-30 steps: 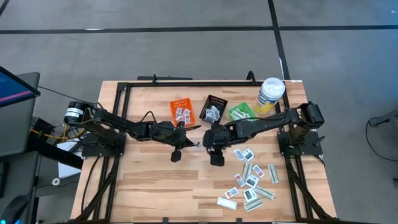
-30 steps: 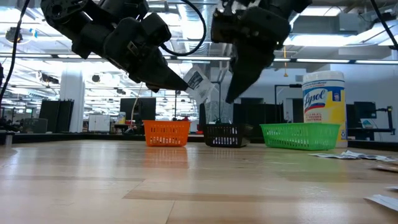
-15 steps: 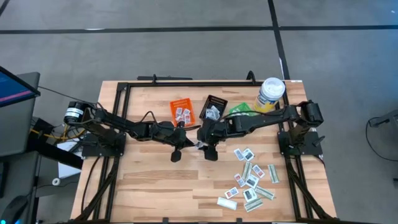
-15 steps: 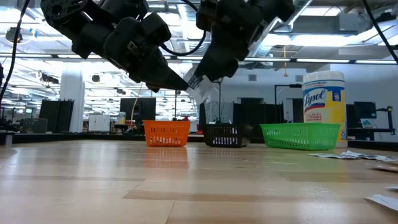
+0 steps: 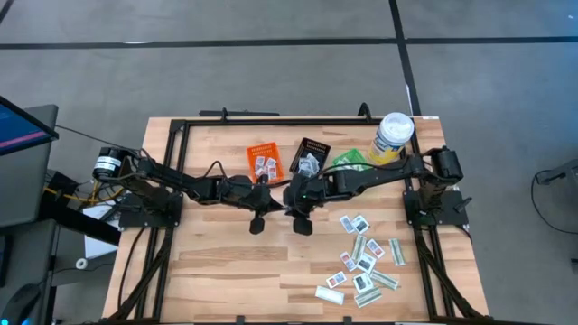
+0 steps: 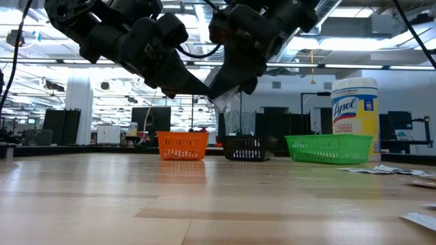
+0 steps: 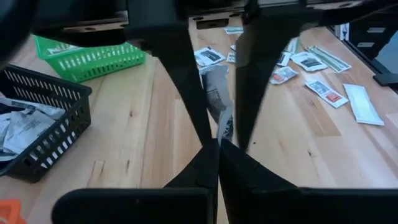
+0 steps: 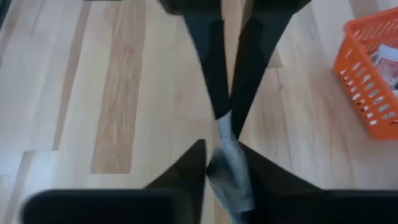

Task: Pick & Place First Aid Supplies
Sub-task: Put the black towelette pack into the black basket

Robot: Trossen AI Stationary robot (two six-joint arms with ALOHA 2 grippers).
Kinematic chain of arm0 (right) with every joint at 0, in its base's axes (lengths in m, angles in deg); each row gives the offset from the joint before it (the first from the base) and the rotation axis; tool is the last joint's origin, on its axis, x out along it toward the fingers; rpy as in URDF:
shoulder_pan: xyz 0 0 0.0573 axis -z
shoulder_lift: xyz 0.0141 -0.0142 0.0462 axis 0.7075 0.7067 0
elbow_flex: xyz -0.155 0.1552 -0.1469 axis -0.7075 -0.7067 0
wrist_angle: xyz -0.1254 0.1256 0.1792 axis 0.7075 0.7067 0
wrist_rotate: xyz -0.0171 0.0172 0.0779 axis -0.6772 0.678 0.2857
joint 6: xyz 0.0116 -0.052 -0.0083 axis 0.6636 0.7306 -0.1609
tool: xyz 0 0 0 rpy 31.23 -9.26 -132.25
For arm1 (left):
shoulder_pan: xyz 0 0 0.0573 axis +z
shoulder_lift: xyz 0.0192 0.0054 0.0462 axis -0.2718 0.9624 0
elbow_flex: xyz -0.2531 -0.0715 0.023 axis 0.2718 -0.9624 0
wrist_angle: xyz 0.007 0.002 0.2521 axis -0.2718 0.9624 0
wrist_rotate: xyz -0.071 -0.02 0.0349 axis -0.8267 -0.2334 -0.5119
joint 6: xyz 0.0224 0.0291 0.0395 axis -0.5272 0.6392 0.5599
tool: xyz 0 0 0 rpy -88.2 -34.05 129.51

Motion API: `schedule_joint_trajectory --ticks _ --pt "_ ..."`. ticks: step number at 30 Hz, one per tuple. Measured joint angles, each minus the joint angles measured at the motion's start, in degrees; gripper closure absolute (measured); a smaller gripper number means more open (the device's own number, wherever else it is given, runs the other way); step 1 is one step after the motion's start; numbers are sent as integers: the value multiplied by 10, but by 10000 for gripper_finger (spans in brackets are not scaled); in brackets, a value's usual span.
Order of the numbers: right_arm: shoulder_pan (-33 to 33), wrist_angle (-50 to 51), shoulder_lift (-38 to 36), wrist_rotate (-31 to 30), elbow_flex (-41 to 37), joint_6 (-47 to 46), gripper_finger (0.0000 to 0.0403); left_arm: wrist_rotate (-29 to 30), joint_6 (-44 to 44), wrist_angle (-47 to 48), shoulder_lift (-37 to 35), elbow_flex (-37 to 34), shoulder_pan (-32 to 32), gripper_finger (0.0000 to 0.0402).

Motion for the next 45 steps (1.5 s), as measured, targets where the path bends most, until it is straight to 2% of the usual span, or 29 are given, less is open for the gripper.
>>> schedule_joint_trajectory --ticks 4,10,18,22,30,34,38,45 --pt "3 -10 0 -1 0 -1 391 0 0 4 0 0 0 394" --pt "-1 2 0 -1 1 -1 399 0 0 4 0 0 0 394" --pt "-5 -11 0 -5 1 -14 349 -1 0 6 0 0 0 394" --pt "-4 -9 0 -39 1 -15 323 4 0 8 0 0 1 394" --pt "0 -11 0 -48 1 -15 311 0 0 12 0 0 0 394" --pt "1 -7 0 -47 1 -15 331 1 0 18 0 0 0 394" --pt "1 12 -1 -36 1 -14 390 0 0 19 0 0 0 394" --pt "-2 34 -1 -34 2 -8 393 9 0 21 0 0 0 394"
